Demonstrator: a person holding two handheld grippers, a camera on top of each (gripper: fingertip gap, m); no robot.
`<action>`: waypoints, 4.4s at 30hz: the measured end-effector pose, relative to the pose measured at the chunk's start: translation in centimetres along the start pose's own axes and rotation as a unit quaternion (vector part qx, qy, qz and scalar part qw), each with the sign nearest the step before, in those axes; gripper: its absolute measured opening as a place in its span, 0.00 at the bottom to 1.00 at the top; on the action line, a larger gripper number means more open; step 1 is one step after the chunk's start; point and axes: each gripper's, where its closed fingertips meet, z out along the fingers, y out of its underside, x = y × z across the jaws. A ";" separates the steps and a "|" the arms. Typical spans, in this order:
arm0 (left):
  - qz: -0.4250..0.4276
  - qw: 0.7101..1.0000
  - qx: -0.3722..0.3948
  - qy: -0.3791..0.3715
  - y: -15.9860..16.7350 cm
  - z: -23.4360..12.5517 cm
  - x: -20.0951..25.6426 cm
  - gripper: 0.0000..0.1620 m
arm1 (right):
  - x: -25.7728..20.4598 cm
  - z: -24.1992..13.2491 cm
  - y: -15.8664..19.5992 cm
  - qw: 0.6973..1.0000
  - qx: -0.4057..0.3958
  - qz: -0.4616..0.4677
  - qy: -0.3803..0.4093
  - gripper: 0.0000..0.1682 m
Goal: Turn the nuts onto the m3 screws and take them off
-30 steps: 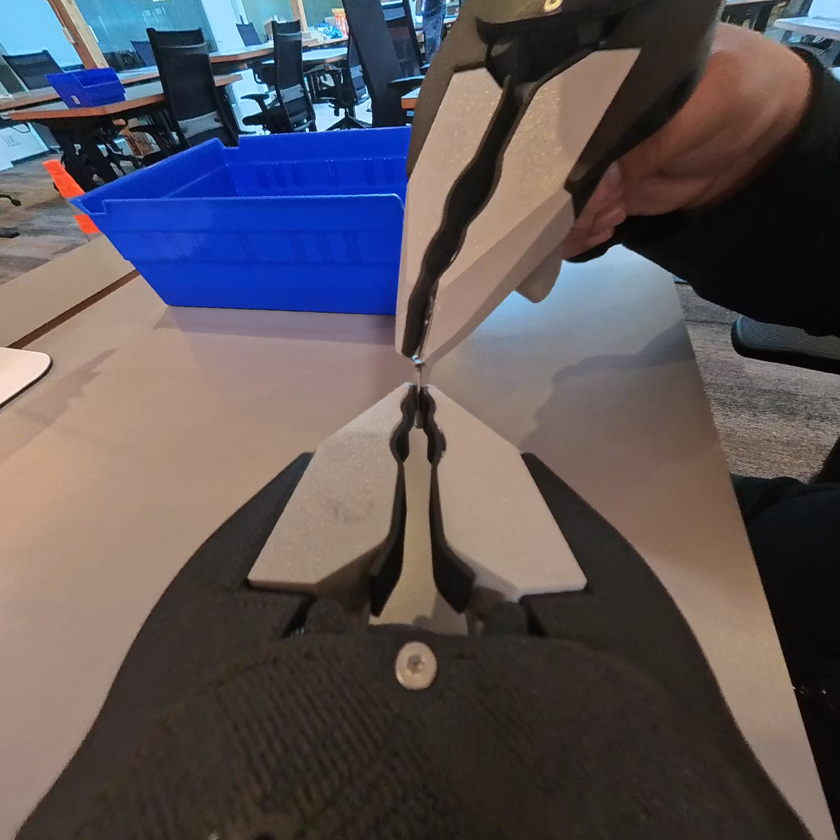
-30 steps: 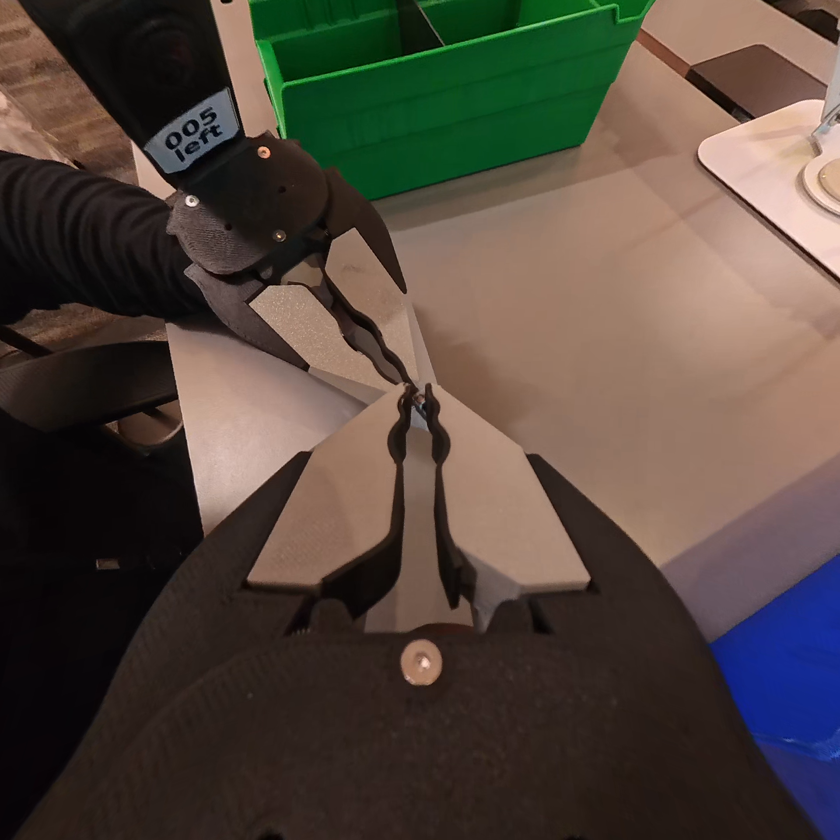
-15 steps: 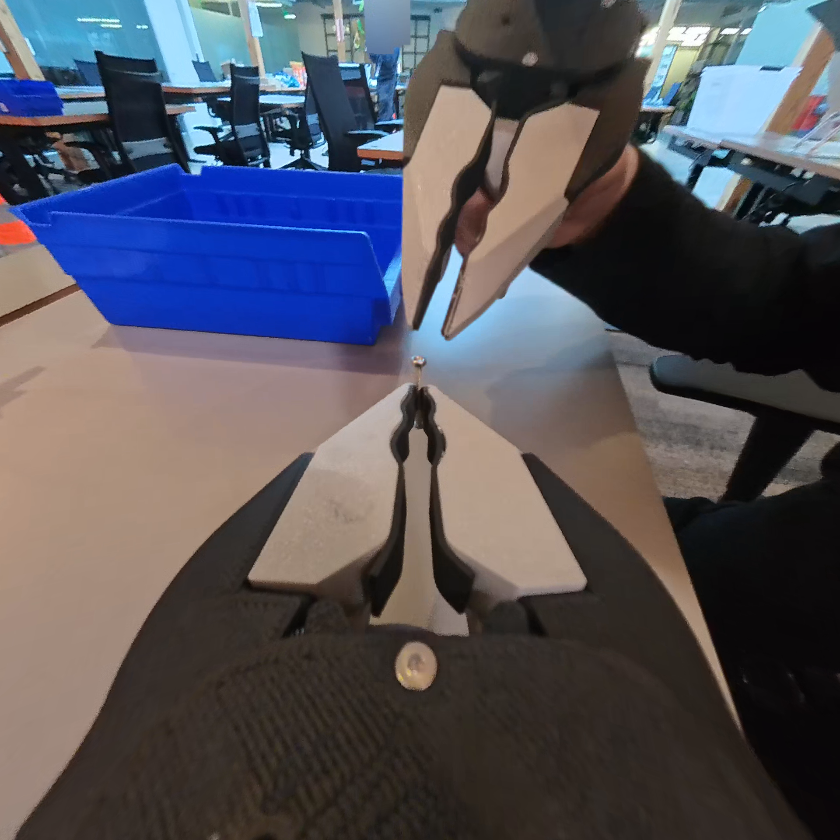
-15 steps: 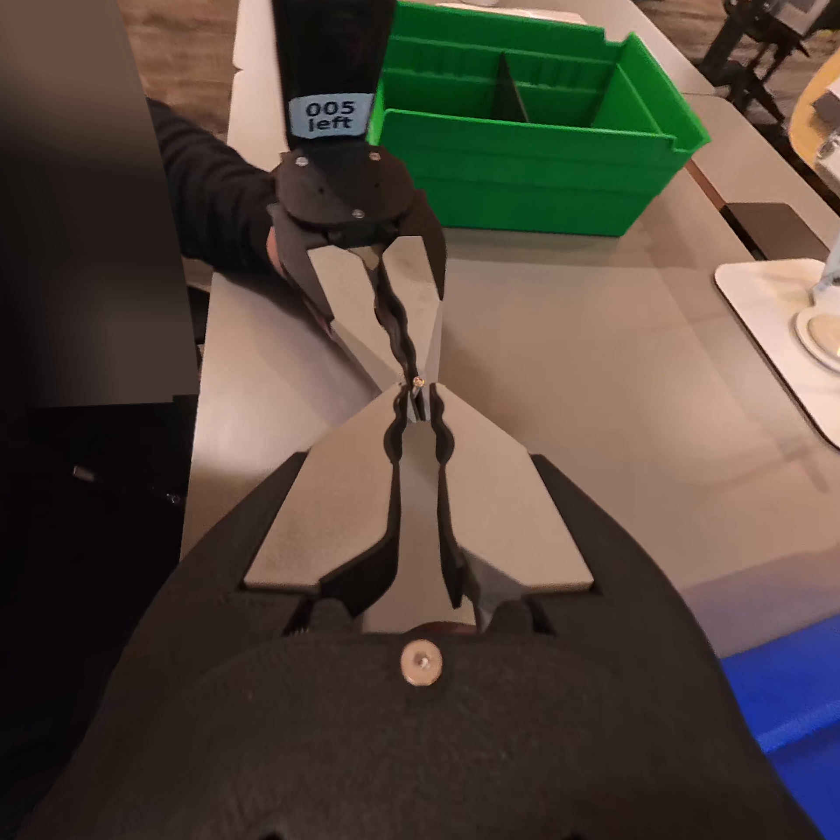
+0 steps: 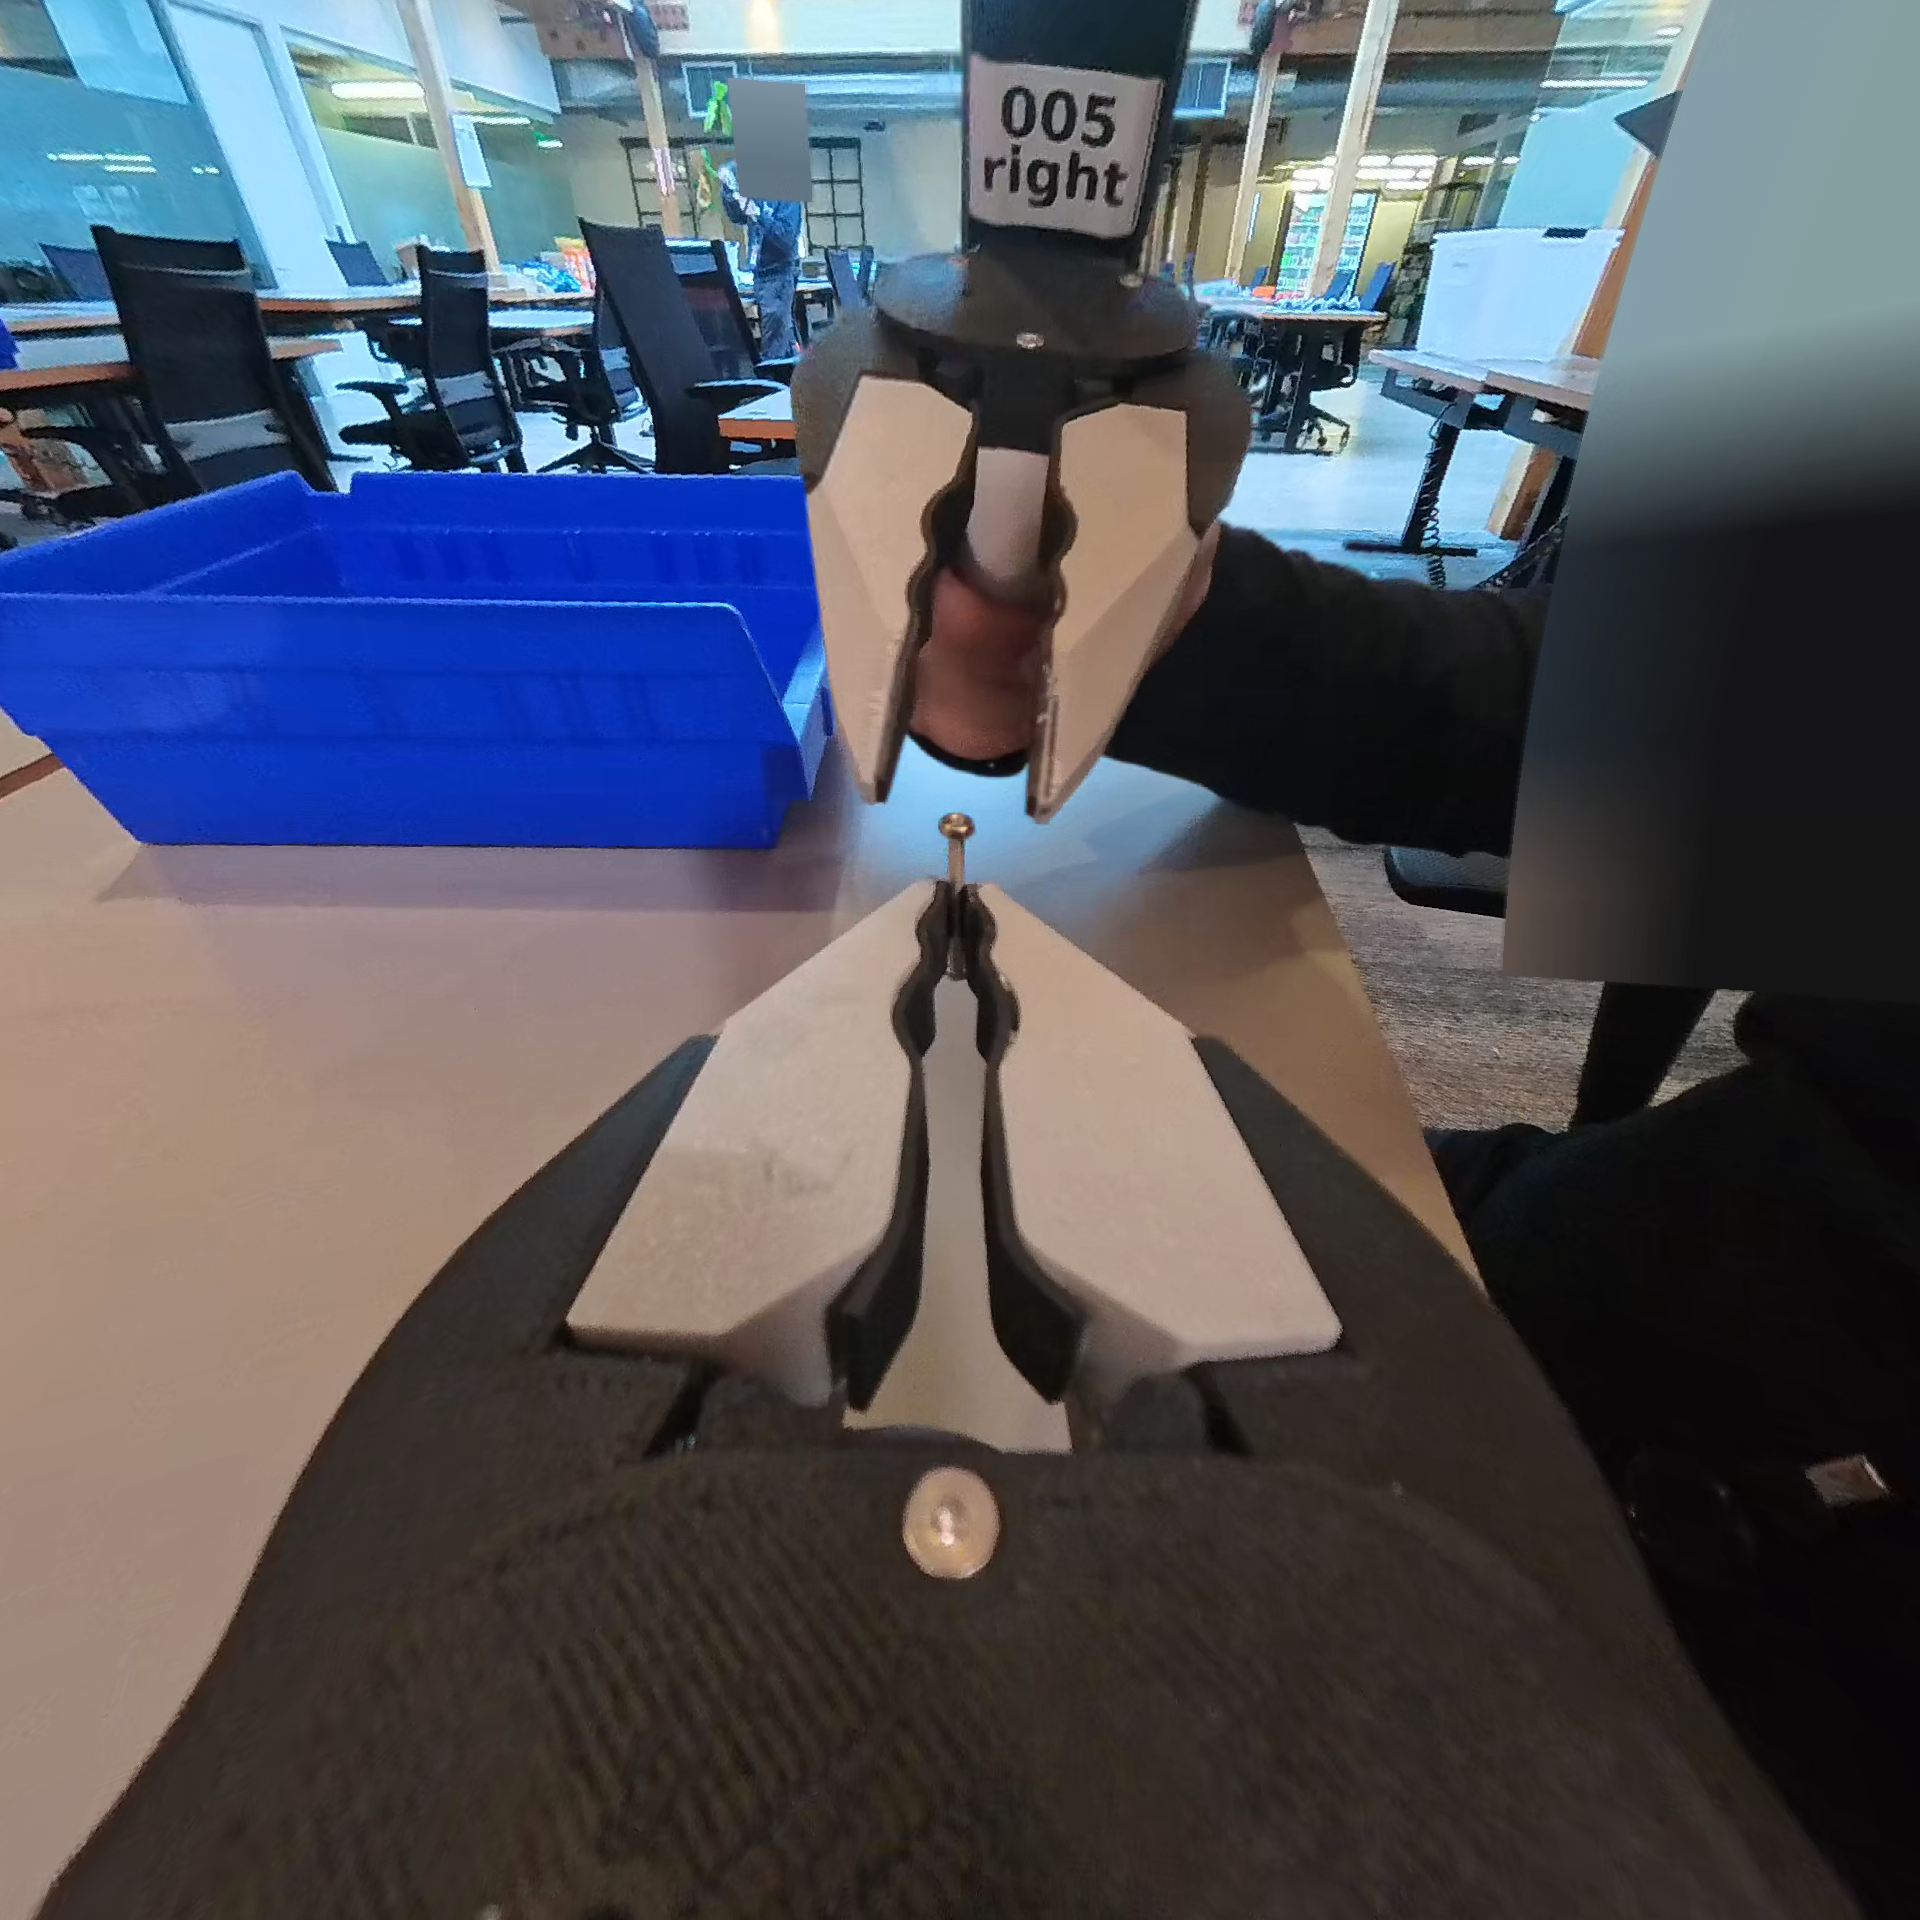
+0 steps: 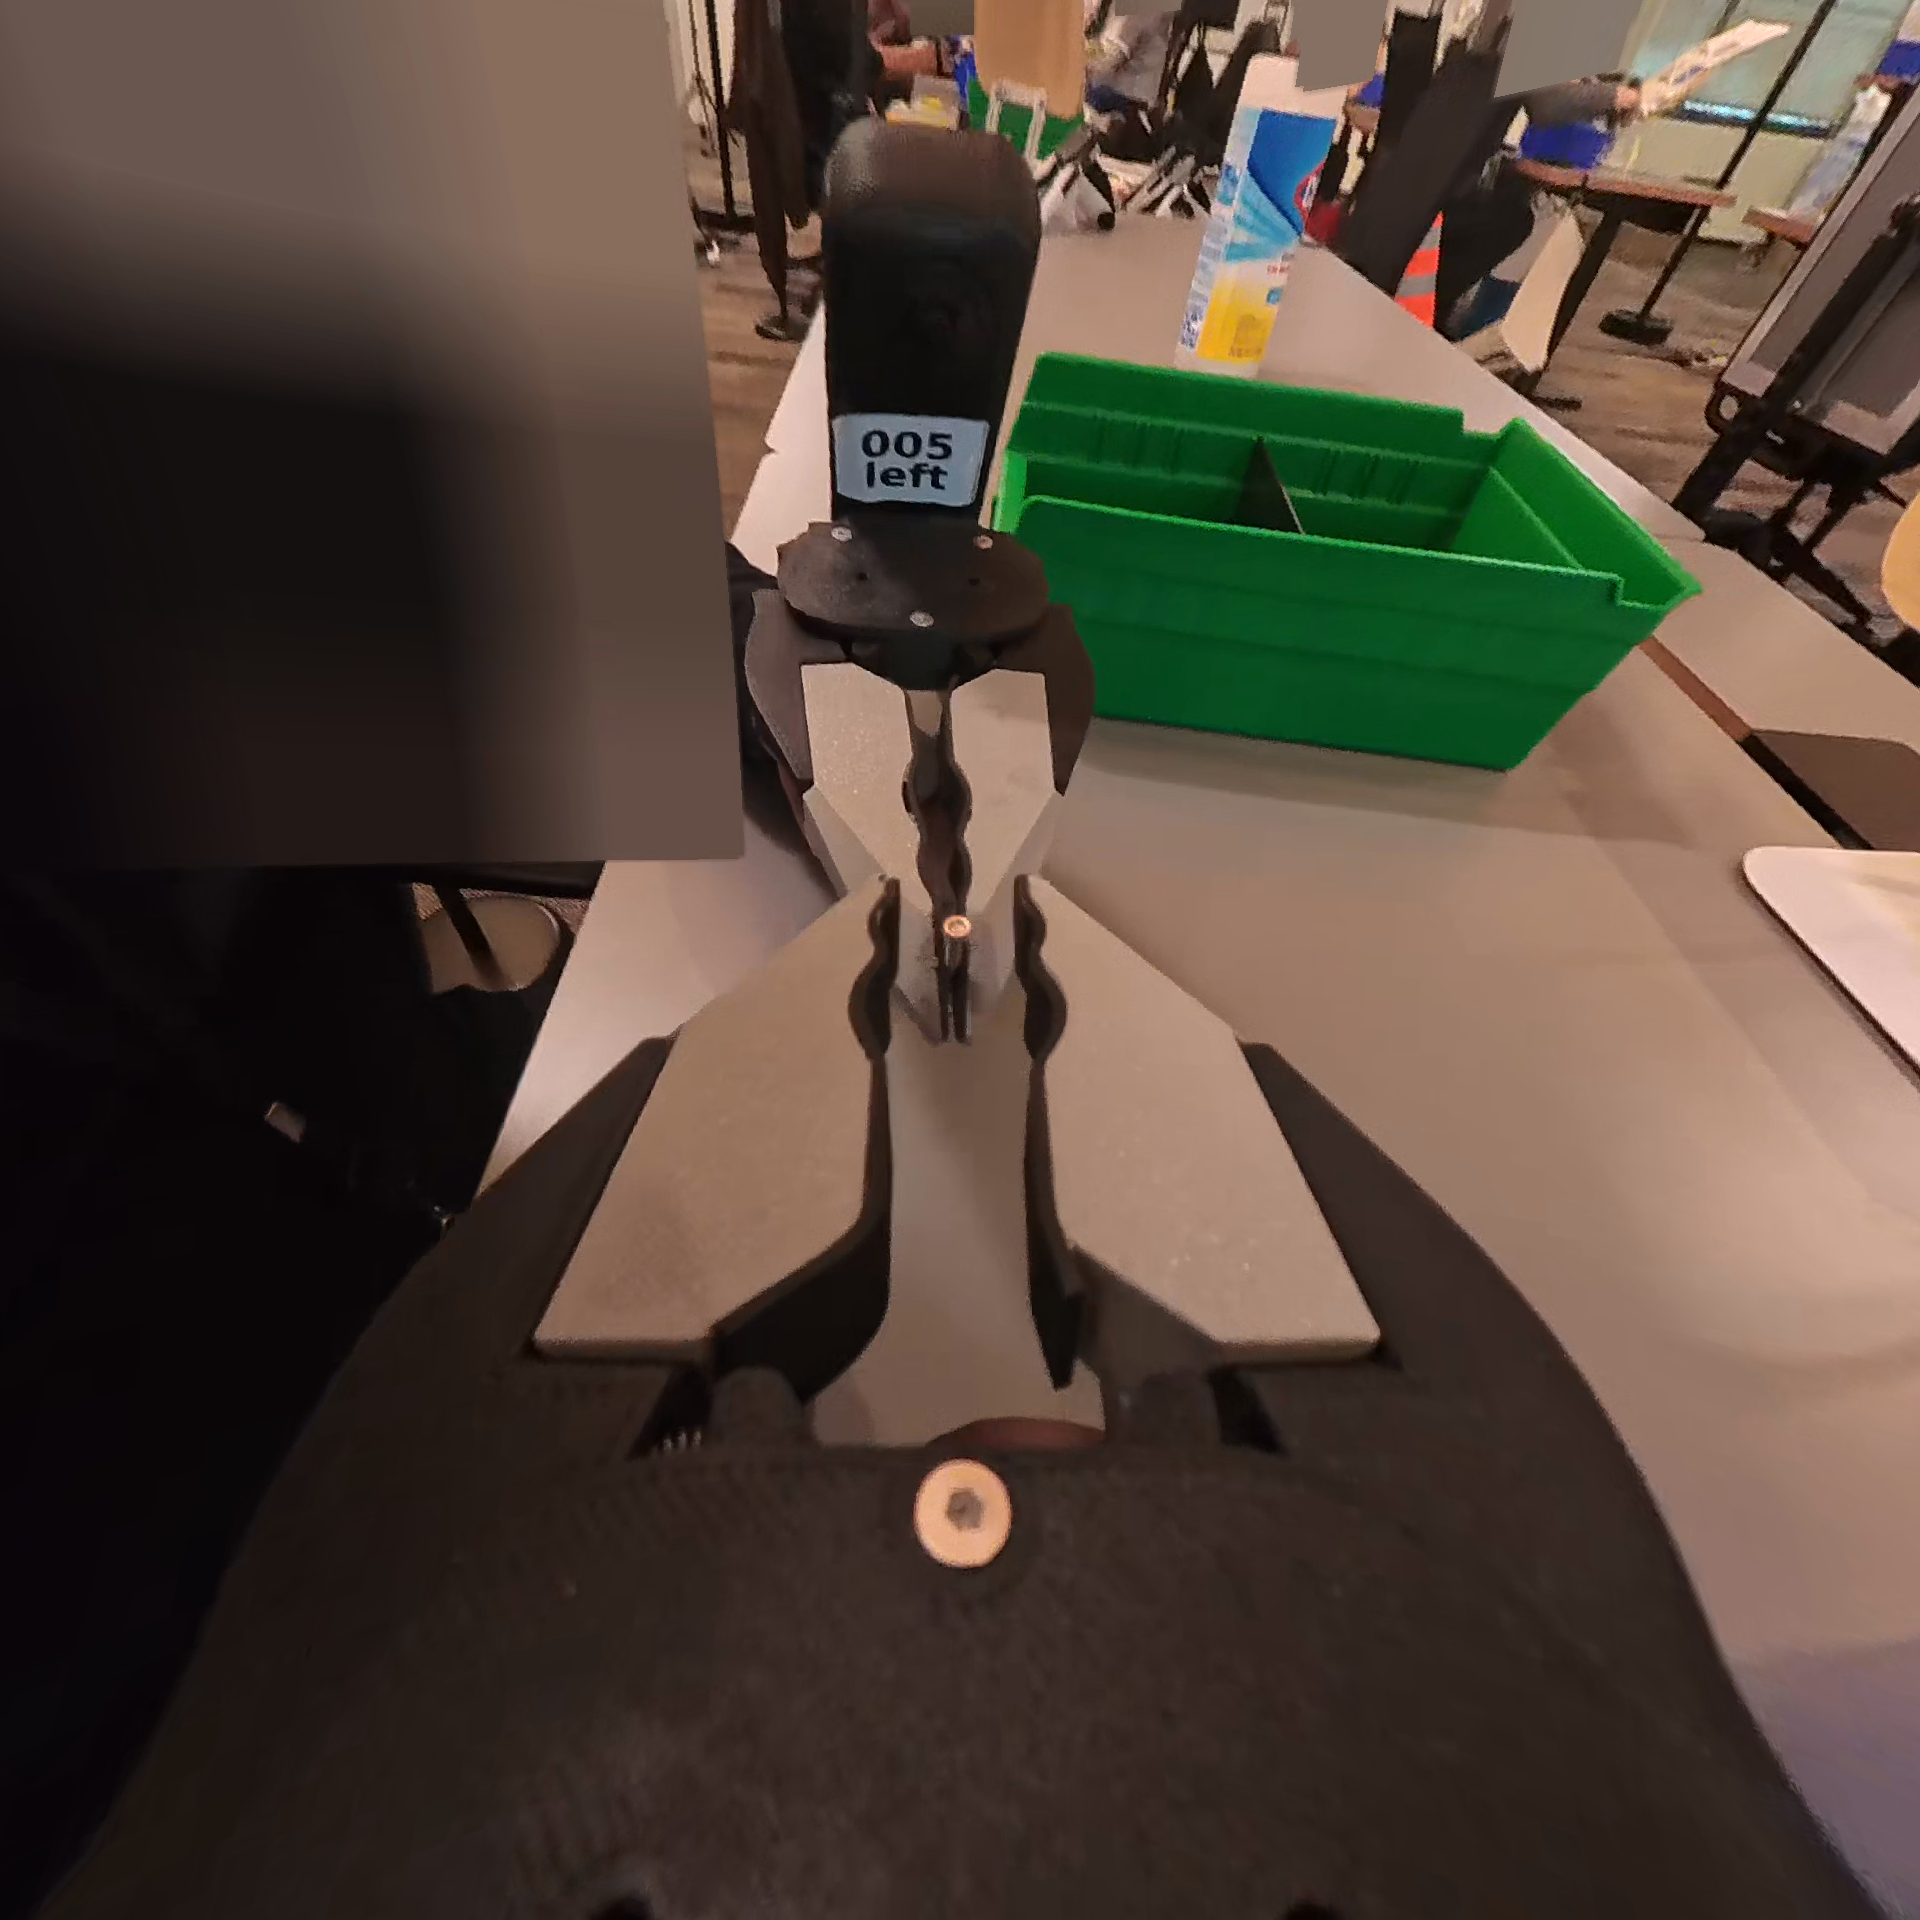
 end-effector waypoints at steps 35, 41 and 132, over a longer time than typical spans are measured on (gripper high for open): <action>0.009 1.000 0.018 0.007 -0.5 -0.1 0.4 0.00 | -0.6 0.7 -0.1 0.999 0.036 0.010 -0.008 0.07; 0.013 1.000 0.019 0.001 -0.6 -0.2 0.3 0.00 | -0.7 0.5 0.1 0.999 0.036 0.010 -0.003 0.07; 0.010 0.998 0.028 -0.058 -0.9 -0.7 -2.1 0.00 | 0.9 1.1 -0.1 0.993 0.097 0.057 0.033 0.14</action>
